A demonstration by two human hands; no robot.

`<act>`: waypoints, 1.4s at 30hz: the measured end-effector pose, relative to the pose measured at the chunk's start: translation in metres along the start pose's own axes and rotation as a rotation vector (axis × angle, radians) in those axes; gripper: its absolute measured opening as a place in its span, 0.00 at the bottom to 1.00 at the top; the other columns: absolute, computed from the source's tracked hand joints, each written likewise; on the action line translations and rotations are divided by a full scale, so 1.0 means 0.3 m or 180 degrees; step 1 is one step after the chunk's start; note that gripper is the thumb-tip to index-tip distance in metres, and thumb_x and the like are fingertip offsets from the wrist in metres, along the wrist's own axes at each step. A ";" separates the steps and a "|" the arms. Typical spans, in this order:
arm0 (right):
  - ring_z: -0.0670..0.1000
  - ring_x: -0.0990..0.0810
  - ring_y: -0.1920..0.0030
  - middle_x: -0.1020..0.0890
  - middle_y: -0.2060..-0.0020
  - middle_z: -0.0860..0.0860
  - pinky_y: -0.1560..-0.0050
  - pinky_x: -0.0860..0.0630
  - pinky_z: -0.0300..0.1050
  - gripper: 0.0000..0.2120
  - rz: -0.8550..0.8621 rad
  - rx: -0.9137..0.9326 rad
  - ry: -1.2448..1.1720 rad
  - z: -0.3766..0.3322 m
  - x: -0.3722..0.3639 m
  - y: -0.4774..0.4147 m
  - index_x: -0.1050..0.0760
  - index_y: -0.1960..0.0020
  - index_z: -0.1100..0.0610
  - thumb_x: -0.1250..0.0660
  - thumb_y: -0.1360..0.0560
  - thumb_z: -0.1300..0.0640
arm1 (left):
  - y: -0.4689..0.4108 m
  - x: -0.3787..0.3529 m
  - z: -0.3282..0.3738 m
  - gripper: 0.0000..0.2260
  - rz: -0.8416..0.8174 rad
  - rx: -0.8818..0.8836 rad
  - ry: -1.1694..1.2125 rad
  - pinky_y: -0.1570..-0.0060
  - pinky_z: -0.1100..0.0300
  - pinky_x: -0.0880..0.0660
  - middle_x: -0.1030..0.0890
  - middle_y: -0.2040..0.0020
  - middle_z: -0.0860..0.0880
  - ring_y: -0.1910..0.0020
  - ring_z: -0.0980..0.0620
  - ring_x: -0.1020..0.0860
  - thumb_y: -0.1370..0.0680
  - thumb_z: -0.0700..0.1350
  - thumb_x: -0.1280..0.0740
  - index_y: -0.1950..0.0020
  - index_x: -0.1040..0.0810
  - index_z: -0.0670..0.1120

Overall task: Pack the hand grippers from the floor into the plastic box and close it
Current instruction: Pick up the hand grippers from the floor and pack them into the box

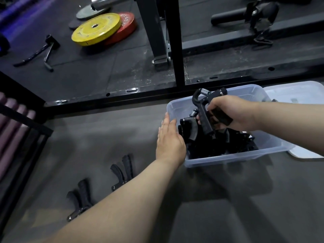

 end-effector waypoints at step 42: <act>0.61 0.23 0.51 0.23 0.52 0.57 0.47 0.25 0.56 0.16 0.0786 0.0348 0.4330 -0.050 -0.013 -0.019 0.39 0.41 0.59 0.41 0.22 0.51 | -0.006 -0.012 -0.018 0.23 0.0074 0.0053 0.0042 0.23 0.51 0.49 0.52 0.19 0.55 0.21 0.52 0.50 0.20 0.40 0.47 0.24 0.38 0.48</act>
Point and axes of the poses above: each hand's wrist, its own y-axis away from the middle knuckle, its own x-axis out of the back of the hand, z = x × y, the point moved 10 cm from there along -y, towards the middle knuckle
